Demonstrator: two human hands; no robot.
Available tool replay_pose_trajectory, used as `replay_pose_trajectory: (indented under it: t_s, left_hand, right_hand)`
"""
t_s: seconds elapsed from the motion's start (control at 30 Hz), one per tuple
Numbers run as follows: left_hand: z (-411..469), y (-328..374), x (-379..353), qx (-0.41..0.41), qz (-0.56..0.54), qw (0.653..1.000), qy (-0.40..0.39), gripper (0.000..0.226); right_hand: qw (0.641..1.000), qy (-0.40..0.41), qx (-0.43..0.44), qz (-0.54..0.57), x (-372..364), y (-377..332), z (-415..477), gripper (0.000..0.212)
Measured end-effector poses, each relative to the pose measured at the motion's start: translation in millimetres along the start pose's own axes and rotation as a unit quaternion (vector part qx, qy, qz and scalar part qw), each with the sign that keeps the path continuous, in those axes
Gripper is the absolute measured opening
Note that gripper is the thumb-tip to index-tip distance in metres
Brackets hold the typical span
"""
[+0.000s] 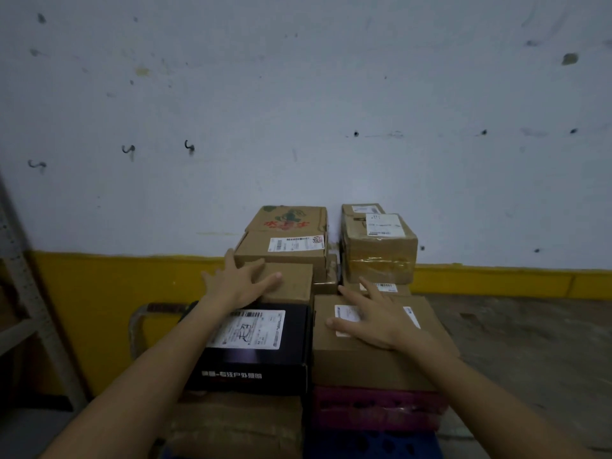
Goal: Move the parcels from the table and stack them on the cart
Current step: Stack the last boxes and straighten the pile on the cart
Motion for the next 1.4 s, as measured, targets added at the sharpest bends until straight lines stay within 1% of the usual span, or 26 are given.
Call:
replay_pose_trajectory:
  t_s: [0.07, 0.17, 0.27, 0.4, 0.5, 0.57, 0.67, 0.77, 0.9, 1.07, 1.2, 1.4]
  left_hand:
    - [13.9, 1.5, 9.1, -0.012, -0.002, 1.0, 0.027, 0.083]
    - [38.3, 3.4, 12.1, -0.017, -0.015, 0.999, 0.034, 0.082]
    - [62.0, 0.1, 10.2, -0.01, -0.019, 0.999, 0.028, 0.083]
    - [84.4, -6.3, -1.2, -0.008, -0.056, 0.998, 0.005, 0.084]
    - [94.1, -13.1, -8.0, 0.011, -0.088, 0.996, -0.02, 0.085]
    - [98.2, -13.3, -14.0, 0.017, -0.132, 0.99, -0.039, 0.085]
    - [101.0, -10.3, -23.1, 0.018, -0.195, 0.979, -0.051, 0.083]
    - [103.2, -6.3, -25.9, 0.012, -0.22, 0.974, -0.044, 0.082]
    - [105.3, -3.0, -26.8, 0.015, -0.224, 0.973, -0.05, 0.082]
    - [106.1, 13.1, -30.3, -0.01, -0.23, 0.972, -0.053, 0.08]
    - [105.6, 17.6, -32.1, -0.011, -0.241, 0.969, -0.052, 0.081]
    - [105.6, 24.6, -35.7, -0.024, -0.213, 0.975, -0.062, 0.078]
  right_hand:
    - [0.998, 0.052, 0.0, -0.037, 19.1, 1.9, 6.1, 0.083]
    - [0.989, 0.131, -0.012, -0.062, 52.7, 8.4, 22.5, 0.085]
    - [0.982, 0.166, -0.034, -0.082, 78.5, 23.1, 48.2, 0.084]
    - [0.978, 0.153, -0.068, -0.126, 90.9, 54.9, 82.0, 0.085]
    - [0.981, 0.108, -0.082, -0.137, 83.1, 79.0, 97.5, 0.085]
    - [0.982, 0.09, -0.077, -0.146, 74.5, 86.1, 103.1, 0.085]
    - [0.978, 0.115, -0.067, -0.162, 69.2, 88.2, 105.9, 0.084]
    - [0.977, 0.126, -0.067, -0.158, 67.6, 90.5, 106.0, 0.083]
    - [0.976, 0.133, -0.064, -0.158, 66.7, 90.3, 107.3, 0.083]
    - [0.975, 0.136, -0.067, -0.162, 65.8, 89.7, 108.5, 0.083]
    - [0.975, 0.137, -0.066, -0.163, 65.5, 84.2, 110.8, 0.084]
    - [0.975, 0.128, -0.071, -0.168, 65.3, 83.3, 111.4, 0.085]
Point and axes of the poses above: each hand's wrist, its own z-axis towards the middle knuckle, its own x-axis out of the back of the hand, y = z × x, the point moved 9 cm from there along z, towards the middle knuckle, and after that the axes turned 7 degrees about -z, right-handed, at the moved point
